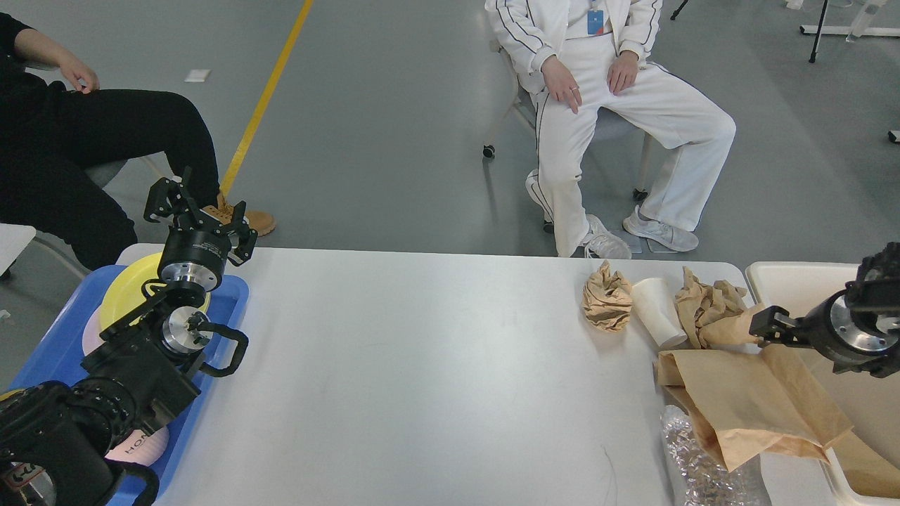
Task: Tidy desktop
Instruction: 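Lower the right gripper and grasp the large brown paper bag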
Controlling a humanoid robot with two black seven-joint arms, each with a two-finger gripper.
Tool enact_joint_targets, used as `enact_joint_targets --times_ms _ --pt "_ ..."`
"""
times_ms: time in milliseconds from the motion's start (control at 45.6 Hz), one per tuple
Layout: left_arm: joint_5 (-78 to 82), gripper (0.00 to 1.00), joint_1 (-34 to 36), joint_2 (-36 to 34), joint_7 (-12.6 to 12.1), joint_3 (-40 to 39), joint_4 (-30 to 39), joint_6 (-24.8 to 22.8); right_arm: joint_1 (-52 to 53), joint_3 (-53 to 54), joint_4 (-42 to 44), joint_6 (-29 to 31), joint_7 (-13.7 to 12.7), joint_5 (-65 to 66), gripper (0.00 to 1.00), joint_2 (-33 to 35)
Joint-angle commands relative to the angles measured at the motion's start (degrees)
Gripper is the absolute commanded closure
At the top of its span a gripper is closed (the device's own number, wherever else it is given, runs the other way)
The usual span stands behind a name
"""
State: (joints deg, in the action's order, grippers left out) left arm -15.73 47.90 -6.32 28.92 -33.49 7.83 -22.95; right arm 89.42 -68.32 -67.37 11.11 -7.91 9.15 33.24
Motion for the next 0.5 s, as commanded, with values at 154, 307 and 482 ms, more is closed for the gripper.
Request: enact_joint_targets --times_ms 154,307,482 --pt "0.0 0.04 0.0 0.0 0.0 0.0 -0.01 0.01 -10.4 0.3 6.72 -1.97 0.0 2.27 0.0 -0.99" --pt "0.0 0.04 0.0 0.0 0.0 0.0 -0.01 0.01 -16.11 0.38 11.9 -3.72 0.0 2.18 0.01 -3.01" --pt "0.0 0.04 0.0 0.0 0.0 0.0 -0.01 0.01 -18.76 0.47 13.32 -6.36 0.26 2.1 0.02 -3.62"
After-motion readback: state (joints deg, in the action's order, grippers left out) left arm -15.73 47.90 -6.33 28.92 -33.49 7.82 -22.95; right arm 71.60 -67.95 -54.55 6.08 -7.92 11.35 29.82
